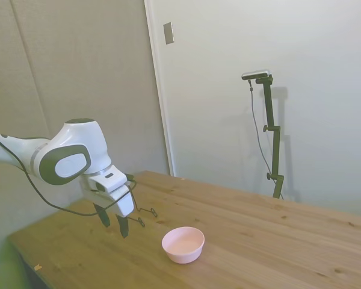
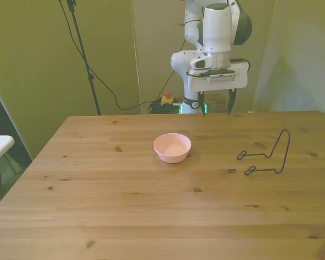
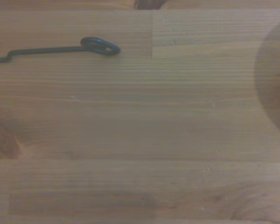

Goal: Load the bowl

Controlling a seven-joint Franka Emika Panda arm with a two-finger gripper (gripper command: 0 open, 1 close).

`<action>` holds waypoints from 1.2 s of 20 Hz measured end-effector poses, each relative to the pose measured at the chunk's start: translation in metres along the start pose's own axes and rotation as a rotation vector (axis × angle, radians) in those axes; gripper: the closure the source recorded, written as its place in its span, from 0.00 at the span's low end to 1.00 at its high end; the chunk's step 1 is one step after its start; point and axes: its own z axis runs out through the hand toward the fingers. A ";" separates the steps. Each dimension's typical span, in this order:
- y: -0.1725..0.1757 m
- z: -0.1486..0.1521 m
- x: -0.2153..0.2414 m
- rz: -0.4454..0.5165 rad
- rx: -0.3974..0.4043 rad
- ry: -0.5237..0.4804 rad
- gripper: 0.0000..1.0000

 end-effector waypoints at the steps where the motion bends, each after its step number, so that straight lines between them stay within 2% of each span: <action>1: 0.000 0.000 0.000 -0.001 -0.001 0.000 0.00; 5: -0.003 -0.002 0.010 -0.020 -0.027 0.040 0.00; 11: -0.013 -0.007 0.067 0.027 -0.034 0.137 0.00; 16: -0.020 0.022 0.102 0.083 -0.045 0.176 0.00; 24: -0.022 0.056 0.124 0.147 -0.084 0.201 0.00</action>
